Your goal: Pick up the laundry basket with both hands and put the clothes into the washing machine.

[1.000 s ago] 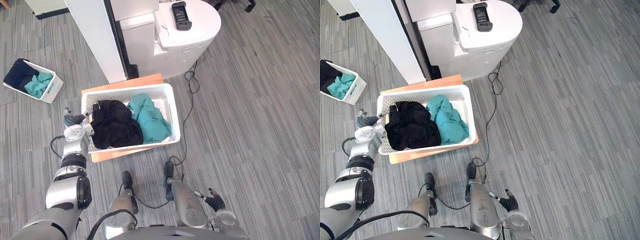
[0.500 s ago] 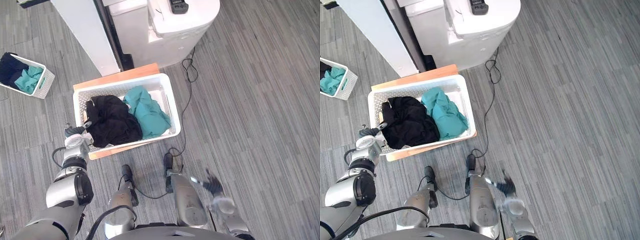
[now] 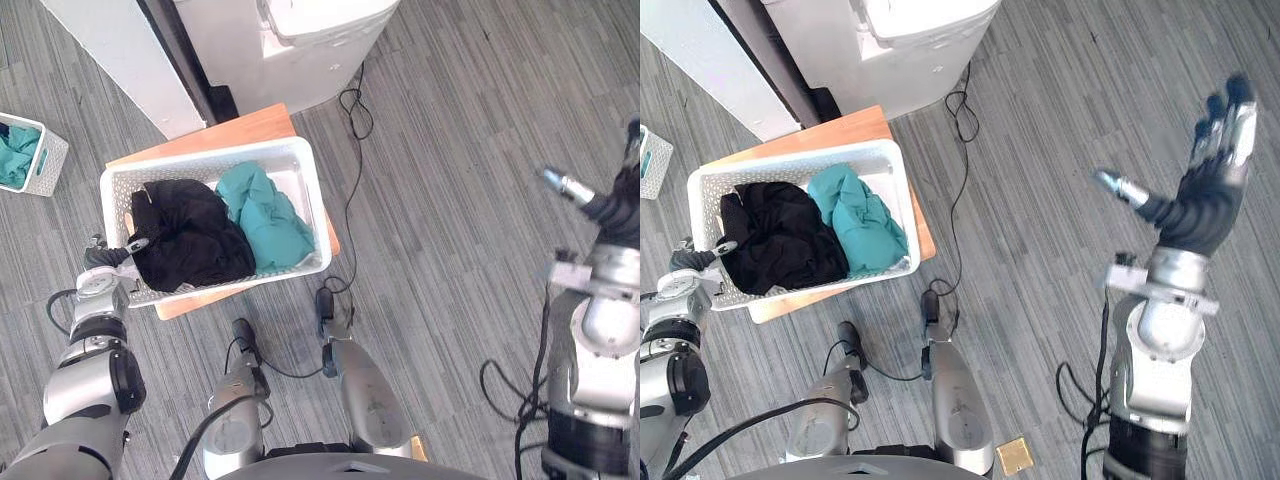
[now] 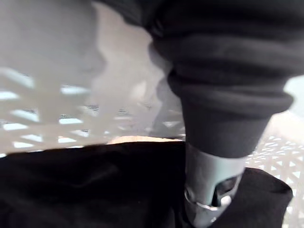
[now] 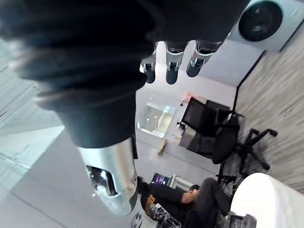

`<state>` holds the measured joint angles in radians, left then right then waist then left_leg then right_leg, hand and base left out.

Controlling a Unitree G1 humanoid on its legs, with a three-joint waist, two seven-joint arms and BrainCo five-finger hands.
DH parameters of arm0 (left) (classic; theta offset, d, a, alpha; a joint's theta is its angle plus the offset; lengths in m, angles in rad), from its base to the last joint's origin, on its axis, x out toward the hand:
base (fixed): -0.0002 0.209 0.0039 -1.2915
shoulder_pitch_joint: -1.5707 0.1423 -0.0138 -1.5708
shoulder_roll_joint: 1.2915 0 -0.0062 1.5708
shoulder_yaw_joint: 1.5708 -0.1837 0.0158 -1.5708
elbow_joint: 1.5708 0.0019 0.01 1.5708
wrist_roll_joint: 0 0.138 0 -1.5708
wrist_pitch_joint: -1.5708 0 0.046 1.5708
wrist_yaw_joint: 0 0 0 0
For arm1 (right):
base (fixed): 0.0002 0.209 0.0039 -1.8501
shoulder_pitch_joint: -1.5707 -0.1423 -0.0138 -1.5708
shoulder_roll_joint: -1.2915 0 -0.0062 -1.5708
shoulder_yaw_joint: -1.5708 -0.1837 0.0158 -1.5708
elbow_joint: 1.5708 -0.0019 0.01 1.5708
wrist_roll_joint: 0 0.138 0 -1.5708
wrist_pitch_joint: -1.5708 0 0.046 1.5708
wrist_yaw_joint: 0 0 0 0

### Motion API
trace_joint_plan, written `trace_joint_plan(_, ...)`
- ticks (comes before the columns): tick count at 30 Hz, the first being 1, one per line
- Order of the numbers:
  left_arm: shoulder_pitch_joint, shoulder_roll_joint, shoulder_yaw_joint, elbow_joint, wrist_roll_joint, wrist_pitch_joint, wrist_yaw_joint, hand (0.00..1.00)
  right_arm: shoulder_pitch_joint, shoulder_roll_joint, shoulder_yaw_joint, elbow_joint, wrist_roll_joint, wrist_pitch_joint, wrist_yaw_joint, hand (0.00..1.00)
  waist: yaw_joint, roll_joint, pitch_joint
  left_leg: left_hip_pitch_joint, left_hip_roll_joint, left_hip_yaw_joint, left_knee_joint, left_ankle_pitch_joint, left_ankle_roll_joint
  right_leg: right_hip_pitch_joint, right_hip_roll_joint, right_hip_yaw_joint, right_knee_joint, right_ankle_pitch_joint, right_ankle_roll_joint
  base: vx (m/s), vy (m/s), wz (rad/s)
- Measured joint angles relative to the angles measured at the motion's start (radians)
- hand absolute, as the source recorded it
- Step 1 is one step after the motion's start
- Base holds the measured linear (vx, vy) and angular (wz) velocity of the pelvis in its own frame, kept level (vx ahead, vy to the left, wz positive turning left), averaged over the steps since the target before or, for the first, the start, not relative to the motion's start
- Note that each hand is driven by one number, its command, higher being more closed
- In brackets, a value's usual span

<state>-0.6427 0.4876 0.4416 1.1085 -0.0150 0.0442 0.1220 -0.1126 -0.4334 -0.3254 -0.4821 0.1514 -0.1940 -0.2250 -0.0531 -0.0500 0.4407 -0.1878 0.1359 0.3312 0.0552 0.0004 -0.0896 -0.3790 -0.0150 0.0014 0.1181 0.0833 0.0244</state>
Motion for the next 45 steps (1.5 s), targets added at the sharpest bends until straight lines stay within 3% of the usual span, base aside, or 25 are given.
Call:
trace_joint_plan(3,-0.019,0.002,-0.047,0.000,0.000,0.003,-0.003,0.00,-0.078,-0.009,0.089,0.100,0.001,0.006,-0.001,0.00,0.012,0.000,0.000,-0.009,0.001,-0.005,0.007,0.001,0.001,0.001,-0.003,-0.007,-0.005,0.006,0.000,-0.02,-0.007,0.08)
trace_joint_plan(7,-0.068,-0.010,-0.107,-0.001,0.000,0.019,-0.004,0.00,-0.235,0.022,0.237,0.341,-0.040,0.096,-0.006,0.00,0.030,0.000,0.000,-0.035,0.001,-0.031,0.027,0.002,0.003,0.002,-0.012,-0.028,-0.012,0.013,0.000,-0.02,0.002,0.18)
trace_joint_plan(11,-0.098,-0.043,-0.150,-0.025,-0.001,0.025,0.001,0.00,-0.325,0.082,0.327,0.519,-0.005,0.139,0.000,0.00,0.052,0.001,0.000,-0.046,-0.001,-0.051,0.032,0.006,0.007,0.013,-0.018,-0.049,-0.027,0.021,-0.005,-0.01,0.002,0.19)
trace_joint_plan(14,-0.108,-0.056,-0.251,-0.047,-0.004,0.022,-0.003,0.00,-0.395,0.058,0.402,0.706,0.184,0.164,0.084,0.00,0.063,0.001,0.000,-0.059,-0.008,-0.085,0.033,0.014,0.010,0.020,-0.029,-0.079,-0.030,0.021,-0.005,0.00,0.009,0.28)
trace_joint_plan(17,-0.114,-0.056,-0.358,-0.058,-0.029,0.016,-0.029,0.00,-0.475,-0.025,0.499,0.865,0.367,0.201,0.180,0.00,0.072,0.002,0.000,-0.063,-0.015,-0.107,0.033,0.020,0.014,0.032,-0.038,-0.103,-0.031,0.021,-0.005,-0.01,0.017,0.26)
trace_joint_plan(20,-0.120,-0.056,-0.442,-0.059,-0.045,-0.008,-0.059,0.00,-0.546,-0.086,0.602,0.961,0.435,0.224,0.258,0.00,0.077,0.003,0.000,-0.076,-0.019,-0.128,0.028,0.024,0.015,0.034,-0.047,-0.126,-0.031,0.021,-0.005,-0.02,0.018,0.23)
trace_joint_plan(27,-0.159,-0.063,-0.546,-0.035,-0.062,-0.020,-0.075,0.00,-0.674,-0.077,0.797,1.295,0.425,0.267,0.333,0.00,0.087,0.007,-0.001,-0.074,-0.021,-0.138,-0.017,0.045,0.018,0.045,-0.055,-0.155,-0.034,0.021,-0.006,0.00,0.011,0.17)
trace_joint_plan(32,-0.171,-0.070,-0.557,-0.015,-0.061,-0.021,-0.085,0.00,-0.741,-0.020,0.778,1.454,0.320,0.266,0.348,0.00,0.086,0.020,-0.008,-0.073,-0.023,-0.142,-0.025,0.068,0.015,0.045,-0.056,-0.152,-0.037,0.021,-0.006,0.03,0.010,0.05)
trace_joint_plan(37,-0.186,-0.112,-0.529,0.007,-0.060,-0.015,-0.083,0.00,-0.769,0.045,0.604,1.540,0.185,0.266,0.344,0.00,0.085,0.049,-0.024,-0.085,-0.015,-0.131,-0.040,0.065,0.013,0.044,-0.057,-0.173,-0.046,0.023,-0.009,0.00,-0.001,0.10)
trace_joint_plan(38,-0.188,-0.123,-0.516,0.006,-0.060,-0.015,-0.083,1.00,-0.769,0.059,0.562,1.552,0.166,0.266,0.343,0.00,0.085,0.053,-0.026,-0.088,-0.011,-0.124,-0.040,0.070,0.012,0.044,-0.057,-0.178,-0.048,0.023,-0.009,0.01,-0.004,0.13)
trace_joint_plan(39,-0.188,-0.126,-0.509,0.005,-0.059,-0.015,-0.082,1.00,-0.770,0.067,0.543,1.554,0.158,0.266,0.339,0.00,0.087,0.053,-0.026,-0.087,-0.010,-0.121,-0.039,0.073,0.009,0.044,-0.056,-0.179,-0.048,0.023,-0.009,0.02,-0.005,0.06)
trace_joint_plan(40,-0.188,-0.129,-0.498,0.005,-0.058,-0.015,-0.082,1.00,-0.770,0.076,0.522,1.555,0.156,0.266,0.326,1.00,0.087,0.053,-0.026,-0.084,-0.009,-0.119,-0.039,0.077,0.007,0.043,-0.056,-0.179,-0.048,0.023,-0.009,0.04,0.003,-0.01)
trace_joint_plan(45,-0.188,-0.134,-0.483,0.002,-0.019,-0.014,-0.069,1.00,-0.789,0.106,0.481,1.553,0.150,0.263,0.294,1.00,0.088,0.054,-0.027,-0.087,-0.010,-0.114,-0.039,0.097,0.010,0.032,-0.054,-0.175,-0.048,0.027,-0.014,0.02,0.002,-0.01)
